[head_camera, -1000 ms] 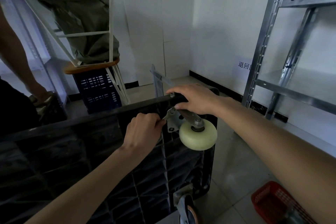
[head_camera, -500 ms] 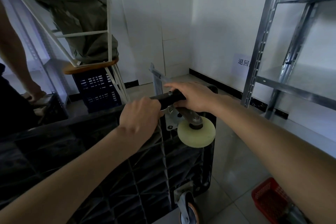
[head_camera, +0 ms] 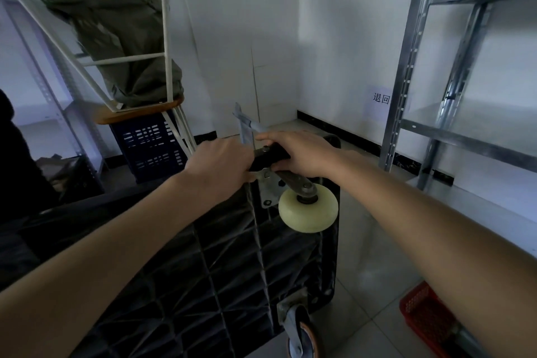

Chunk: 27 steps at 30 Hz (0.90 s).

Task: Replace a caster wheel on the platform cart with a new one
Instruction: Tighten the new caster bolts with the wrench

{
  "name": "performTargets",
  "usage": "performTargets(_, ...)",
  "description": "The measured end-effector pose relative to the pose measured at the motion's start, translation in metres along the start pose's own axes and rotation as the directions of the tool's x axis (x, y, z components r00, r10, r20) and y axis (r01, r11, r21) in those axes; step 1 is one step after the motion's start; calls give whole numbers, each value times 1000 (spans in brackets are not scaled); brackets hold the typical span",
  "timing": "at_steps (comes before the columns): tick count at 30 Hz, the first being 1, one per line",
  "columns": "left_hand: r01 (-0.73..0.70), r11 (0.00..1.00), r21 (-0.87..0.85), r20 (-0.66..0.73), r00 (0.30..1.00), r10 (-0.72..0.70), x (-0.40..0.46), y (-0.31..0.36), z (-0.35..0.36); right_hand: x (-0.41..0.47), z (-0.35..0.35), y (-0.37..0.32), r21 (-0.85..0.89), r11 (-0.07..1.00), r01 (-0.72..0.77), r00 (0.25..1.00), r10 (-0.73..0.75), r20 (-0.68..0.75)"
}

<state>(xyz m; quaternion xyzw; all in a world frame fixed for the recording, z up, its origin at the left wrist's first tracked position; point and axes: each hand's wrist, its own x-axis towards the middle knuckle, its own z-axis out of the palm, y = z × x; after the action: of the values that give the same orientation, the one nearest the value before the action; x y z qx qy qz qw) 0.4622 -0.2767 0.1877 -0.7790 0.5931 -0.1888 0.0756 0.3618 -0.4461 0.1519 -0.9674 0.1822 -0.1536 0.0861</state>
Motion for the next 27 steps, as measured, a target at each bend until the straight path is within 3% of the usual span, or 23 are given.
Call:
performTargets(5,53,997,50,-110,993,-48,-10,2,18,-1,0,1,5,1000,-3,1000,3,10)
performTargets(12,35,998,-56,-71,997,-39,-8,-15,4,0,1,2,20,1000,-12,1000,12,18)
performTargets(16,43,988,-151,-119,991,-61,-22,-18,16,-1,1,1,36,999,-5,1000,5,7)
performTargets(27,182,865,-467,-184,937,-296,-32,8,80,-2,-1,2,-2,1000,-1,1000,1,22)
